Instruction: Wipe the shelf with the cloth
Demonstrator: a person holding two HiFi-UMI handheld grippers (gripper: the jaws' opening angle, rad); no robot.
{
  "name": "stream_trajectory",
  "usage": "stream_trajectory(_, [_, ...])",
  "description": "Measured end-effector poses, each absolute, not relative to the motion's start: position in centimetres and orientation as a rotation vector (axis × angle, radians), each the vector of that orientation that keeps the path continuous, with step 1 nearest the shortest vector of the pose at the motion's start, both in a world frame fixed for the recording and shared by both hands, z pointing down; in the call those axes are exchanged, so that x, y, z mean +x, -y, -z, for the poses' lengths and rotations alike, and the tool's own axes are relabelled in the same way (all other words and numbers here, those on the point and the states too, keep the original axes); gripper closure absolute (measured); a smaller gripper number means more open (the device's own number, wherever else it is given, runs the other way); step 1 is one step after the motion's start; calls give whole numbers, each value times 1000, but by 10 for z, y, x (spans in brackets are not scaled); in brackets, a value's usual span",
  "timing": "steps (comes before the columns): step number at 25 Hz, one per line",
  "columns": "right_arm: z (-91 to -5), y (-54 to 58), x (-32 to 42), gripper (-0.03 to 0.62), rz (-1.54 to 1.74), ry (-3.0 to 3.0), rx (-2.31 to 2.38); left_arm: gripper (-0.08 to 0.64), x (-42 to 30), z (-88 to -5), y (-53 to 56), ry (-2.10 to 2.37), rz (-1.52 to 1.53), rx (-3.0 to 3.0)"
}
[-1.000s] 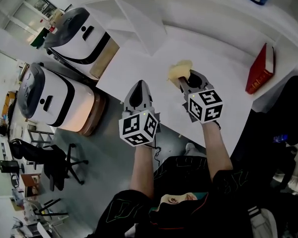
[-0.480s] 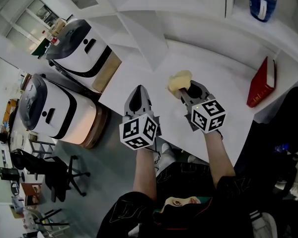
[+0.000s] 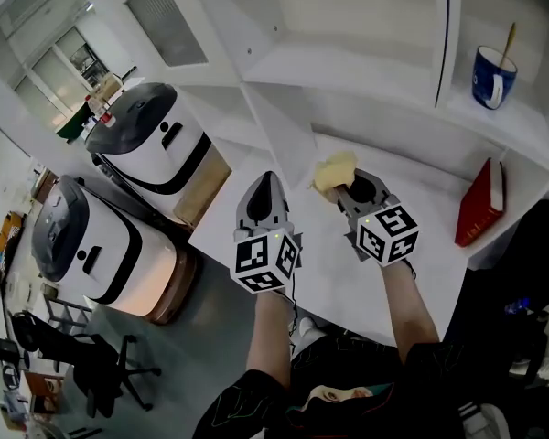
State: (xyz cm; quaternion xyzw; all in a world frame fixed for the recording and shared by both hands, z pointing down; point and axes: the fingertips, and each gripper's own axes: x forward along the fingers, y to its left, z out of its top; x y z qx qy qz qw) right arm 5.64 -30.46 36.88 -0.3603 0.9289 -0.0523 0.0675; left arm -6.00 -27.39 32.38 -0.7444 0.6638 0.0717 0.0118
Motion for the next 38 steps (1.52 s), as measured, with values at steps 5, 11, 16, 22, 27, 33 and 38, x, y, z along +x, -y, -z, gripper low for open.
stream_trajectory(5, [-330,326,32,531,40,-2801,-1071,560,-80,-296,294,-2002,-249,-2312])
stream_trajectory(11, [-281,352,2,531,-91,-2803,-1027,560,-99,-262,318,-1914,-262,-2302])
stream_trajectory(16, [-245,370,-17,531,-175,-2801,-1002,560,-112,-240,333,-1857,-282,-2295])
stream_trajectory(22, [-196,385,-35,532,-297,-2780,-964,560,-120,-204,349,-1770,-302,-2270])
stream_trajectory(27, [-151,390,-49,532,-486,-2740,-961,560,-120,-167,357,-1672,-325,-2254])
stream_trajectory(33, [-105,414,-59,532,-573,-2691,-995,560,-135,-140,371,-1648,-360,-2224])
stream_trajectory(38, [-92,438,-67,532,-611,-2699,-1038,560,-143,-131,379,-1632,-373,-2214])
